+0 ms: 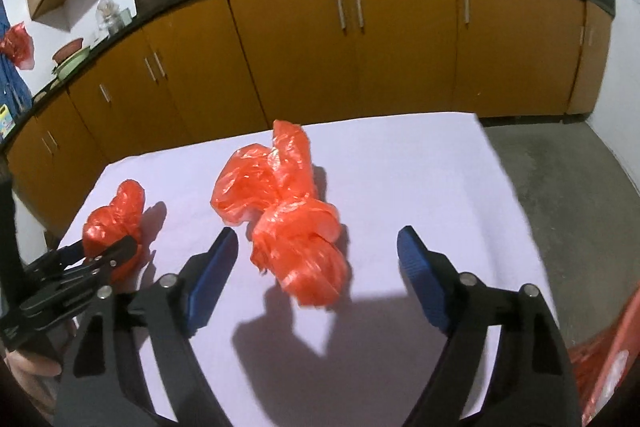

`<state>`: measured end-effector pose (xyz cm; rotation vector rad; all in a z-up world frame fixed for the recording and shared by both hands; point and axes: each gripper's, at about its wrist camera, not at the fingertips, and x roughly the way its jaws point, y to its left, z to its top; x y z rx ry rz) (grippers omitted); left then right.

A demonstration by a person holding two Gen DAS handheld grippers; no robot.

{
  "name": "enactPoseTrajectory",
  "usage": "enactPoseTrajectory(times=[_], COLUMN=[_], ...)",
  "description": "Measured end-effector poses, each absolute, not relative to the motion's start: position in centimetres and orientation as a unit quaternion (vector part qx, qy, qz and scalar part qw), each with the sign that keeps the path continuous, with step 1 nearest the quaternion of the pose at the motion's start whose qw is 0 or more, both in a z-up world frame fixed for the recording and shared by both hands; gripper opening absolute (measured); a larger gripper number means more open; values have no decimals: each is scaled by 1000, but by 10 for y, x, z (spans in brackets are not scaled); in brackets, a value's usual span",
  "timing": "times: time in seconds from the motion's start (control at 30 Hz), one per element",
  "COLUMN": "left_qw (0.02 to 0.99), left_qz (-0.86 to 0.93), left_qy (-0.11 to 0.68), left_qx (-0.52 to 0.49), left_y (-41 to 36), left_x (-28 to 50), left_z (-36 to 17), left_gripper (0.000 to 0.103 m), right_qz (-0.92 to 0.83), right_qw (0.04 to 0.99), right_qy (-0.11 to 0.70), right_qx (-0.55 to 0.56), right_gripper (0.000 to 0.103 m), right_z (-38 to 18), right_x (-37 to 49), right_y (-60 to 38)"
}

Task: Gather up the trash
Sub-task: 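Grasp a red-orange bag with the left tool while the right tool grasps another red-orange bag, then carry both red-orange bags over the orange basket with both tools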

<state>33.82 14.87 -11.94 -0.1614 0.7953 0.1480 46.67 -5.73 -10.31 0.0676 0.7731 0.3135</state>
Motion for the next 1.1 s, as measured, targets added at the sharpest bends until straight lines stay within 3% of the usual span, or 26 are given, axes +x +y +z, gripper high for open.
enactPoseTrajectory(times=[0.13,0.27,0.37,1.1], left_qw=[915,913,913,928], left_qz=[69,65,64,33], left_qy=[390,395,395,362], left_qx=[-79,-79,-77,-84], left_y=[149,149,147,122], left_x=[340,343,343,271], left_z=[-121,-122,-122,-80], left_gripper=[69,53,48,46], right_qz=[159,165,172,171], right_qw=[906,896,897,913], right_qy=[390,411,408,366], right_qx=[30,14,14,56], right_gripper=[75,57,52,49], right_z=[-112,-121,-122,-72], right_x=[481,489,487,377], right_y=[-48,-39,-37,-104])
